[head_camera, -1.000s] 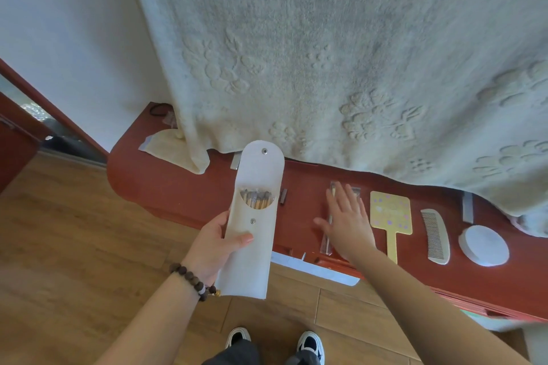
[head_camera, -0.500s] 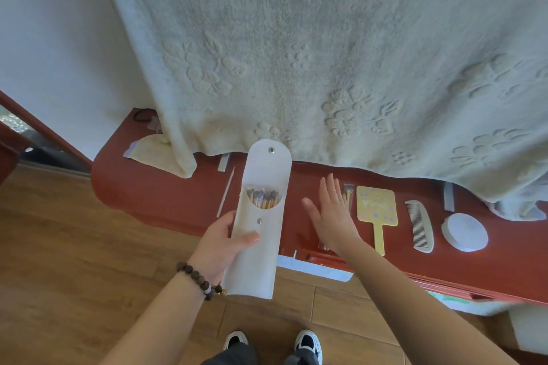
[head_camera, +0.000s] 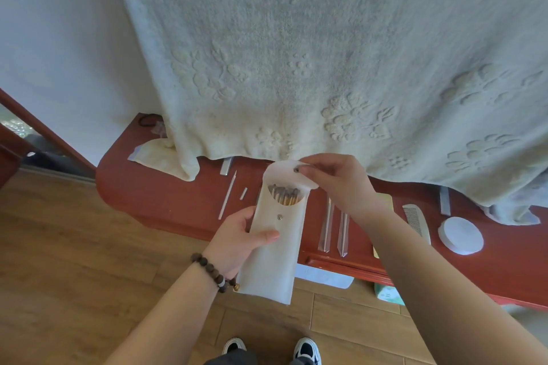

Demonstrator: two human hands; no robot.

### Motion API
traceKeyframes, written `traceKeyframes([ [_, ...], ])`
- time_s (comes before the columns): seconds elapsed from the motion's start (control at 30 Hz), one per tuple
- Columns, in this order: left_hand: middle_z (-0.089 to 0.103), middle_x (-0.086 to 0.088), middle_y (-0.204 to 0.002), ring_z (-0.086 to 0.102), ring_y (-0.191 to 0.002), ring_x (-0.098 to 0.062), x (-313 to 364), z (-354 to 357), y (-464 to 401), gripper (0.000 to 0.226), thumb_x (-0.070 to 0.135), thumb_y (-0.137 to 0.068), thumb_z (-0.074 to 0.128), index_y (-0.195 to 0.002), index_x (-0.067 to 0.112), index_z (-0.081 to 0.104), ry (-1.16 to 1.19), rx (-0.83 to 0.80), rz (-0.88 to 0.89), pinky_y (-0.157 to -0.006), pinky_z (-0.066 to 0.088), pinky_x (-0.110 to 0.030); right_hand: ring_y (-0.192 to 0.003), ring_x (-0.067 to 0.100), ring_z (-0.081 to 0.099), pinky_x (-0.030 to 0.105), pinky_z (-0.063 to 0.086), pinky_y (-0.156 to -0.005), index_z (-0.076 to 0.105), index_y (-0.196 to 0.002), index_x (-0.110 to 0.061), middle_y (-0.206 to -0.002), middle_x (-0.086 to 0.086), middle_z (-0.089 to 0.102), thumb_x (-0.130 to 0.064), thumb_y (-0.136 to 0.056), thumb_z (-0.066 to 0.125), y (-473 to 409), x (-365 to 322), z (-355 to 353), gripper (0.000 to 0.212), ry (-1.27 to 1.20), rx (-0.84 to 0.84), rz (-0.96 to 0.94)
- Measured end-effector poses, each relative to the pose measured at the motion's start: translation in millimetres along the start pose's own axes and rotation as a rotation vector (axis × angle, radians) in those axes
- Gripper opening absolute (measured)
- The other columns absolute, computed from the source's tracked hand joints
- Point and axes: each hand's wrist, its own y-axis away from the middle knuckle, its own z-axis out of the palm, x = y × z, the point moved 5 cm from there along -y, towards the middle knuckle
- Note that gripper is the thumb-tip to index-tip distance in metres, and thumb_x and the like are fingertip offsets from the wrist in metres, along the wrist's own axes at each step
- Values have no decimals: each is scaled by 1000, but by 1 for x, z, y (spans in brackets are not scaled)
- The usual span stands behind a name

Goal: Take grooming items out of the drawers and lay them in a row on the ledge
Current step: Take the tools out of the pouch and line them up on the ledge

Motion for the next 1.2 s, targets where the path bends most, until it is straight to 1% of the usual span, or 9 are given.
traceKeyframes([
  [0.13, 73, -12, -104, 70, -95, -32, 18, 7, 2, 30, 2, -81, 70, -109, 10, 66, 52, 28, 14, -80, 57, -48, -80, 24, 67, 24, 50, -76, 76, -89, -19, -84, 10, 74, -13, -85, 70, 12, 2, 7, 9, -13, -24, 28],
  [0.27, 73, -17, -100, 72, -85, -29, 38, 11, 6, 27, 1, -82, 68, -109, 3, 66, 89, 60, 38, -71, 60, -40, -69, 20, 51, 26, 40, -69, 76, -83, -24, -85, 32, 63, -16, -83, 71, 17, 6, 12, 9, 2, -11, -11],
  [0.37, 74, -15, -94, 73, -77, -23, 48, 13, 10, 23, 1, -82, 68, -106, 1, 68, 125, 60, 45, -60, 58, -31, -72, 27, 57, 28, 45, -73, 76, -86, -17, -86, 23, 68, -12, -83, 71, 19, 5, 14, 7, -34, -12, -35],
  [0.5, 74, -15, -89, 72, -72, -22, 54, 15, 13, 21, 1, -83, 67, -103, -2, 68, 186, 63, 27, -59, 59, -30, -77, 3, 61, 15, 47, -73, 75, -87, -12, -84, -7, 70, -6, -83, 70, 21, -2, 16, 9, -30, -35, -79],
  [0.73, 72, -20, -95, 71, -73, -23, 59, 11, 15, 23, 3, -83, 67, -105, -5, 67, 170, 82, 21, -65, 60, -34, -93, 16, 64, 25, 50, -84, 77, -87, -11, -96, 1, 71, -4, -82, 70, 17, -1, 18, 10, -39, -64, -121],
  [0.9, 72, -19, -93, 71, -72, -23, 58, 9, 15, 22, 3, -83, 68, -104, -4, 67, 159, 96, 23, -62, 60, -32, -93, 21, 64, 37, 50, -85, 77, -86, -17, -98, -2, 69, -7, -82, 71, 19, -1, 20, 13, -7, -103, -142],
  [0.97, 72, -19, -93, 71, -72, -23, 57, 9, 14, 22, 2, -83, 68, -104, -4, 68, 166, 95, 20, -61, 60, -32, -90, 17, 64, 32, 51, -80, 77, -86, -16, -98, -2, 68, -6, -82, 71, 21, -3, 22, 12, 36, -112, -178],
  [1.07, 72, -20, -93, 71, -73, -24, 55, 10, 14, 23, 0, -83, 67, -105, -5, 67, 198, 79, 16, -64, 60, -33, -87, 6, 62, 14, 46, -71, 77, -88, -10, -100, -1, 66, -3, -83, 70, 26, -7, 24, 12, 137, -126, -270],
  [1.2, 72, -20, -91, 72, -75, -26, 50, 12, 15, 22, -1, -83, 66, -105, -5, 67, 186, 57, 16, -64, 60, -34, -94, 10, 59, 13, 43, -72, 73, -95, -7, -106, 1, 60, -2, -86, 64, 35, -3, 27, 14, 291, -180, -431],
])
